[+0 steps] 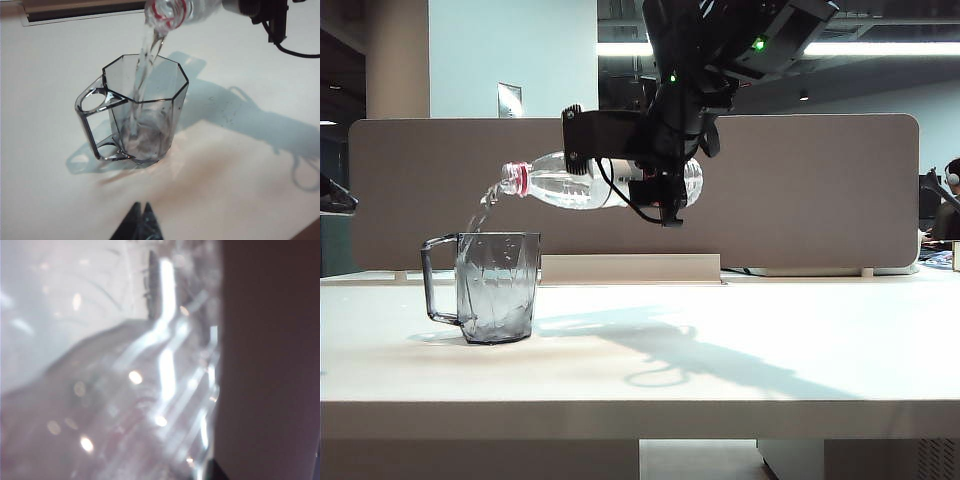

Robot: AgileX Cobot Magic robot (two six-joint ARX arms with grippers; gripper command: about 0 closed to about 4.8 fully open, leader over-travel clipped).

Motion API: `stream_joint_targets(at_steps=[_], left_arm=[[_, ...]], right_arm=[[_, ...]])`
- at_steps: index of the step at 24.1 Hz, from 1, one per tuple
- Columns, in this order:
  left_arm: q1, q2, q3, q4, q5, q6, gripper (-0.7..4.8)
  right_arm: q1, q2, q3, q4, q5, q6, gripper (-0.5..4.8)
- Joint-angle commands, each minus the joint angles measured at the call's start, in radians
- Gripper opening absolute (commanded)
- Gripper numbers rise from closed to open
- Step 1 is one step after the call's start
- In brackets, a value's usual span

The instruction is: Pick up the mineral water bottle on the table and pour water into the mug until it's half full.

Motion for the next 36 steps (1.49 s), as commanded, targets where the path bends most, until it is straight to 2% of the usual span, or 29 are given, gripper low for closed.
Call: stream_joint_targets(at_steps=[1, 36], left_arm=[[0.002, -0.001, 0.003, 0.011, 0.004, 0.003, -0.05], [0.002, -0.001, 0.003, 0.011, 0.004, 0.003, -0.05]], right_arm=[[-0.014, -0.013, 0.014, 0.054, 0.002, 0.005, 2.62], [-0.046, -0.013, 0.016, 0.055, 0.001, -0.104, 2.61]])
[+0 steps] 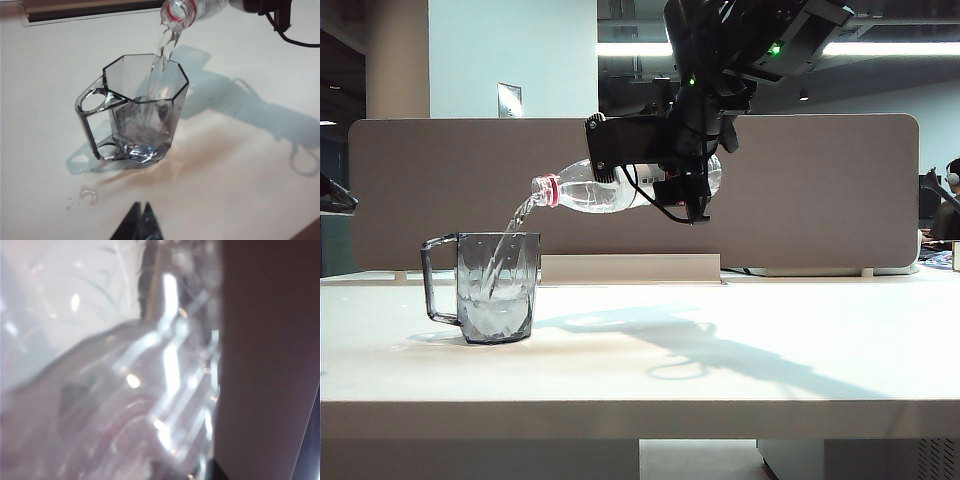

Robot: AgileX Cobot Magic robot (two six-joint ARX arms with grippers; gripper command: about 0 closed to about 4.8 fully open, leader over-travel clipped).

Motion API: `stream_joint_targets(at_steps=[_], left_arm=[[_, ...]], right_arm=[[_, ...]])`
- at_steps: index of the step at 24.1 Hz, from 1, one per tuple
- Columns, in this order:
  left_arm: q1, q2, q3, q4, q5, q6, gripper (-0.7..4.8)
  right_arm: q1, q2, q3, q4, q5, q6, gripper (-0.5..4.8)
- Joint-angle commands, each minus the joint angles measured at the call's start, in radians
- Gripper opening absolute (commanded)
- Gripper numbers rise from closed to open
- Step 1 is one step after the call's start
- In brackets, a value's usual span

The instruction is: Pick up the mineral water bottle on the table and pour water into the mug until it's half full.

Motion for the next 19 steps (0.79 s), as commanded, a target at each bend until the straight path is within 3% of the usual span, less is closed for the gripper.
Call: stream_joint_targets(at_steps=[1, 15, 19], left_arm=[[0.002, -0.001, 0.003, 0.011, 0.004, 0.003, -0.05], [0.002, -0.001, 0.003, 0.011, 0.004, 0.003, -0.05], [0.002, -0.001, 0.003, 0.011, 0.004, 0.003, -0.05]], right_arm=[[0.001, -0.013, 0.014, 0.048, 0.000, 0.004, 2.61], [0.001, -0.013, 0.014, 0.067, -0.001, 0.010, 2.61], [0.006, -0.013, 0.014, 0.064, -0.001, 0.166, 2.61]])
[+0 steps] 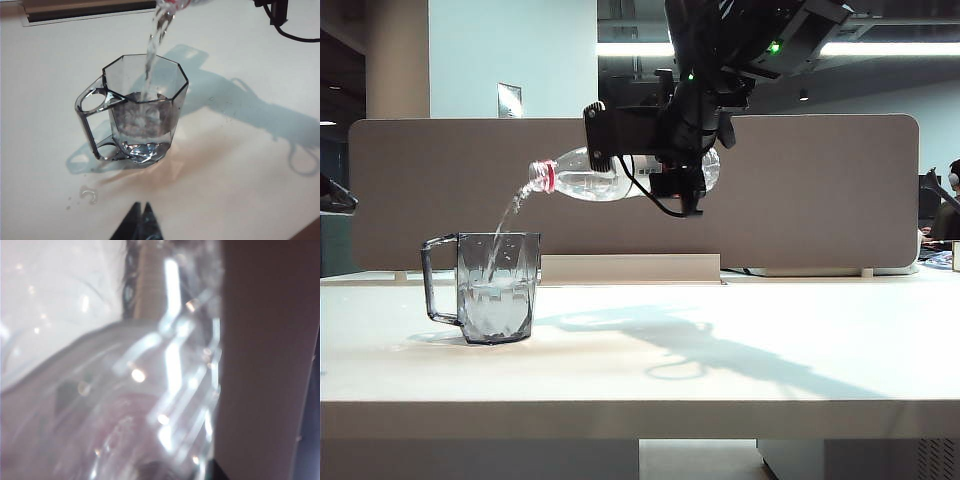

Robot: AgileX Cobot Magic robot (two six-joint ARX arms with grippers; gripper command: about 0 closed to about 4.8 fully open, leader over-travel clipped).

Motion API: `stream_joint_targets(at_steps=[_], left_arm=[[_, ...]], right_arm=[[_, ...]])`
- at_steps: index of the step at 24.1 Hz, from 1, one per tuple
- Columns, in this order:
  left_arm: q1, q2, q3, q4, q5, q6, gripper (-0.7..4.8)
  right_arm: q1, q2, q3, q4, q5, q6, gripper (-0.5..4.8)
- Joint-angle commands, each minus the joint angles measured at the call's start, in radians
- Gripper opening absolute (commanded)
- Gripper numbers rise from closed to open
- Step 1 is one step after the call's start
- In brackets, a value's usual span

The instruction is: Pick up the mineral water bottle on the table and pour water into the mug until it's half full.

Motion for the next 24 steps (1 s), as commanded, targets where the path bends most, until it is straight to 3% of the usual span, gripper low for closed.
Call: stream_joint_targets(at_steps=[1, 8, 11, 12, 18, 24], left_arm=[[0.002, -0.001, 0.003, 0.011, 0.004, 0.003, -0.05], [0.002, -0.001, 0.003, 0.011, 0.004, 0.003, -0.05], [0.002, -0.001, 0.003, 0.011, 0.004, 0.003, -0.05], [0.002, -0.001, 0.003, 0.011, 0.004, 0.003, -0.05], [0.002, -0.001, 0.003, 0.011, 0.004, 0.003, -0.05], [0.002, -0.001, 0.003, 0.011, 0.005, 0.003, -0.05]], right_arm=[[0.010, -0.013, 0.008, 0.024, 0.000, 0.145, 2.61], [0.034, -0.013, 0.008, 0.017, -0.016, 0.506, 2.61], [0.040, -0.013, 0.008, 0.014, -0.035, 0.706, 2.61], [0.042, -0.013, 0.008, 0.014, -0.044, 0.855, 2.61], [0.040, -0.013, 0.001, 0.021, -0.072, 1.210, 2.61], [0.043, -0.021, -0.099, 0.141, -0.124, 1.402, 2.61]])
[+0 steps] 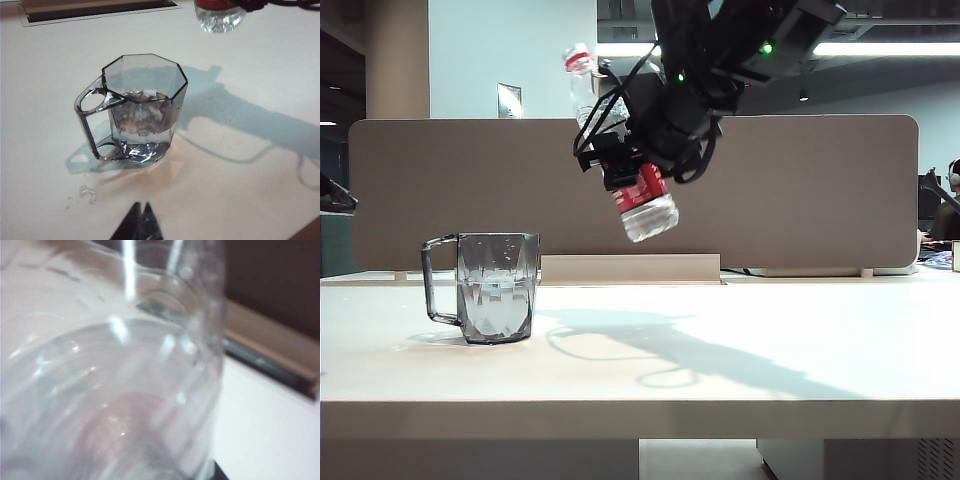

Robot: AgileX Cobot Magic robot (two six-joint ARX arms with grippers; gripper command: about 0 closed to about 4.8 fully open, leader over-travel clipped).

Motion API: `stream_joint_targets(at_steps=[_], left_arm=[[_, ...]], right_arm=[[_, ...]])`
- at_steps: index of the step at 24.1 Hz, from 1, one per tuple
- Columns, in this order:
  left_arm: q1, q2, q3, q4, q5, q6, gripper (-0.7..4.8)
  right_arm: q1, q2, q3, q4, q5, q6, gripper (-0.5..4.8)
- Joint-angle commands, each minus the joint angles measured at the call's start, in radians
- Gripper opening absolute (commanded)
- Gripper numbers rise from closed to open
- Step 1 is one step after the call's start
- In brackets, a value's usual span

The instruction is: Pick up the mineral water bottle on the table and pour water into the mug until it's half full.

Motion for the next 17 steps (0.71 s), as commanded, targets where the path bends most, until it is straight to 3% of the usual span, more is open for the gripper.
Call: stream_joint_targets(at_steps=[1, 8, 11, 17], left_arm=[[0.002, -0.001, 0.003, 0.011, 0.004, 0.003, -0.05], [0.002, -0.001, 0.003, 0.011, 0.004, 0.003, -0.05], [0.002, -0.001, 0.003, 0.011, 0.004, 0.003, -0.05], [0.002, -0.001, 0.003, 0.011, 0.004, 0.003, -0.05]], right_arm=[[0.010, -0.025, -0.092, 0.147, -0.038, 0.106, 2.60], [0.015, -0.069, -0.332, 0.476, -0.047, 0.256, 2.60], [0.014, -0.085, -0.428, 0.622, -0.034, 0.261, 2.60], [-0.015, -0.122, -0.596, 0.726, 0.002, 0.261, 2.60]])
